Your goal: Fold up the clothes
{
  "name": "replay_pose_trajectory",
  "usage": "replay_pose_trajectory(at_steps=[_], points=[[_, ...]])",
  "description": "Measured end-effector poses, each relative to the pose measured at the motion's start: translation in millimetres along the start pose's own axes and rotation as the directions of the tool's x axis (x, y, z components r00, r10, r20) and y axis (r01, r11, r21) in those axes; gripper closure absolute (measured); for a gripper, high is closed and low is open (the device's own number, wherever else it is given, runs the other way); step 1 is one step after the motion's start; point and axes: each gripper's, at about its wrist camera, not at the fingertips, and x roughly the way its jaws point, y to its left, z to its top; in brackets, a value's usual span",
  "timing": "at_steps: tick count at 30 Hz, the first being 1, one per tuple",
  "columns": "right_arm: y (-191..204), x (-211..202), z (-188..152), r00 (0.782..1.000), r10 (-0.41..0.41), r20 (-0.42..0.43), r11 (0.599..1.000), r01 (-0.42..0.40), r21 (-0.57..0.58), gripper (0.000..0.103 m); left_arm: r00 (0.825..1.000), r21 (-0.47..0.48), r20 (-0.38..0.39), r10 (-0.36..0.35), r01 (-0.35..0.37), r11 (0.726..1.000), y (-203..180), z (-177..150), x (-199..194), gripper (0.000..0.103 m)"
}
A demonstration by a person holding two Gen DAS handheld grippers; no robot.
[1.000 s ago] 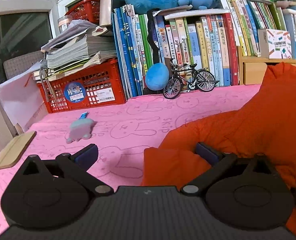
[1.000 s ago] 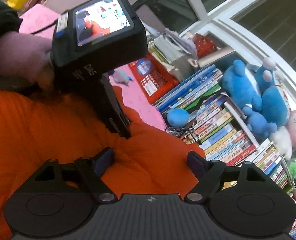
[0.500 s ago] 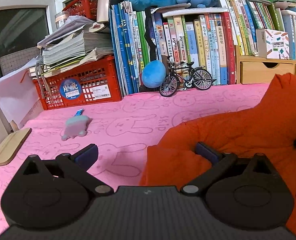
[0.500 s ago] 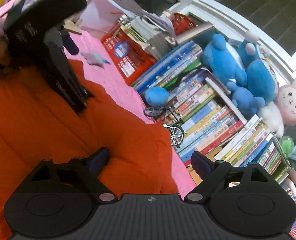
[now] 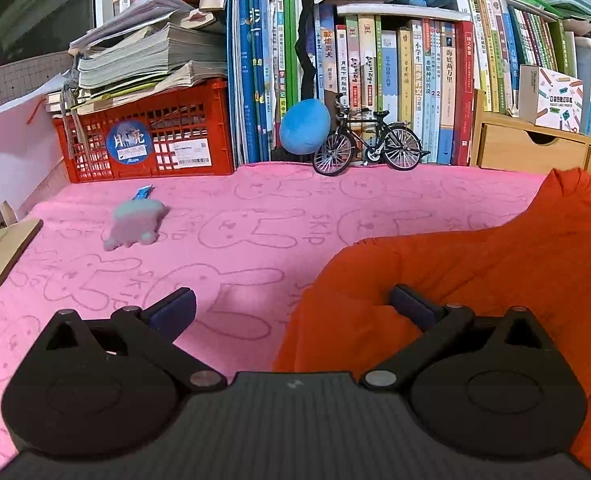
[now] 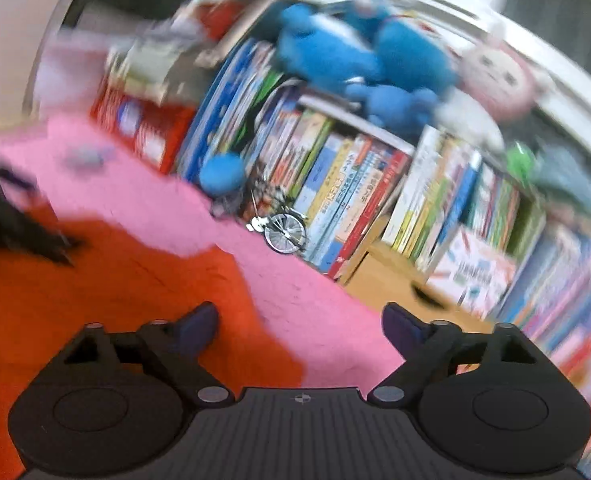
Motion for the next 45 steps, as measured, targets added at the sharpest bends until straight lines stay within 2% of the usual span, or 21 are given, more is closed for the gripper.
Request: replay_pose_trajectory(at_steps=[3, 5, 7, 10, 13, 14, 16, 20, 22, 23, 26, 28, 30, 32, 34, 35, 38, 40, 42, 43, 45], points=[[-8, -37, -6, 0.988, 0.141, 0.067, 0.962, -0.152, 0.225, 0.018, 1.0, -0.003, 0.002, 0.002, -0.002, 1.0, 0, 0, -1, 0.0], [-2, -58, -9, 0.972, 0.2, 0.126, 0.937, -0.228, 0.265, 0.018, 1.0, -0.006, 0.001, 0.002, -0.002, 1.0, 1, 0, -1, 0.0], [5, -65, -9, 0.964, 0.215, 0.158, 0.931, -0.251, 0.264, 0.018, 1.0, -0.007, 0.0, 0.004, -0.004, 1.0, 1, 1, 0, 0.0], [9, -53, -4, 0.968, 0.2, 0.153, 0.927, -0.238, 0.29, 0.021, 1.0, -0.006, 0.001, 0.009, -0.009, 1.0, 0, 1, 0, 0.0], [6, -23, -4, 0.98, 0.173, 0.099, 0.914, -0.197, 0.354, 0.028, 1.0, -0.008, -0.003, 0.01, -0.01, 1.0, 0, 1, 1, 0.0], [8, -11, -7, 0.986, 0.149, 0.071, 0.923, -0.165, 0.348, 0.028, 1.0, -0.011, -0.006, 0.012, -0.012, 1.0, 1, 1, 1, 0.0], [13, 9, -14, 0.994, 0.107, 0.024, 0.94, -0.109, 0.323, 0.023, 1.0, -0.017, -0.015, 0.017, -0.017, 1.0, 1, 1, 3, 0.0], [1, 35, -20, 0.992, 0.128, -0.011, 0.909, -0.113, 0.402, 0.009, 0.999, -0.027, -0.034, 0.02, -0.021, 0.999, 2, 2, 8, 0.0], [-10, 47, -25, 0.987, 0.162, -0.019, 0.87, -0.133, 0.475, 0.002, 0.999, -0.032, -0.038, 0.019, -0.02, 0.999, 2, 2, 8, 0.0], [-19, 50, -28, 0.982, 0.188, -0.01, 0.832, -0.154, 0.533, 0.001, 0.999, -0.034, -0.038, 0.017, -0.019, 0.999, 3, 2, 8, 0.0], [-44, 50, -43, 0.963, 0.267, 0.024, 0.675, -0.204, 0.709, 0.001, 0.999, -0.036, -0.033, 0.013, -0.014, 0.999, 3, 2, 7, 0.0], [-59, 43, -60, 0.94, 0.339, 0.04, 0.535, -0.228, 0.813, 0.0, 0.999, -0.039, -0.034, 0.01, -0.012, 0.999, 4, 2, 7, 0.0], [-72, 34, -78, 0.904, 0.422, 0.069, 0.401, -0.254, 0.88, 0.0, 0.999, -0.044, -0.035, 0.008, -0.009, 0.999, 4, 2, 7, 0.0], [-77, 21, -94, 0.872, 0.479, 0.099, 0.314, -0.276, 0.908, 0.0, 0.999, -0.044, -0.033, 0.009, -0.01, 0.999, 4, 3, 7, 0.0], [-76, 2, -101, 0.849, 0.516, 0.114, 0.296, -0.302, 0.906, 0.0, 0.999, -0.043, -0.032, 0.012, -0.013, 0.999, 3, 3, 6, 0.0], [-72, -6, -104, 0.827, 0.549, 0.12, 0.278, -0.316, 0.907, 0.0, 0.999, -0.043, -0.032, 0.012, -0.014, 0.999, 3, 3, 6, 0.0], [-50, -23, -103, 0.735, 0.663, 0.145, 0.23, -0.383, 0.895, 0.0, 0.999, -0.048, -0.034, 0.009, -0.011, 0.999, 4, 3, 7, 0.0], [-32, -30, -99, 0.679, 0.72, 0.145, 0.214, -0.416, 0.884, 0.0, 0.999, -0.051, -0.035, 0.007, -0.009, 0.999, 5, 3, 7, 0.0], [-11, -38, -94, 0.636, 0.759, 0.139, 0.221, -0.453, 0.864, 0.002, 0.999, -0.056, -0.036, 0.004, -0.006, 0.998, 6, 3, 7, 0.0], [-3, -42, -92, 0.62, 0.773, 0.134, 0.224, -0.465, 0.857, 0.003, 0.999, -0.06, -0.038, 0.0, -0.003, 0.998, 7, 4, 7, 0.0], [14, -48, -87, 0.612, 0.784, 0.108, 0.254, -0.474, 0.843, 0.015, 0.999, -0.077, -0.045, -0.015, 0.011, 0.997, 10, 4, 8, 0.0]])
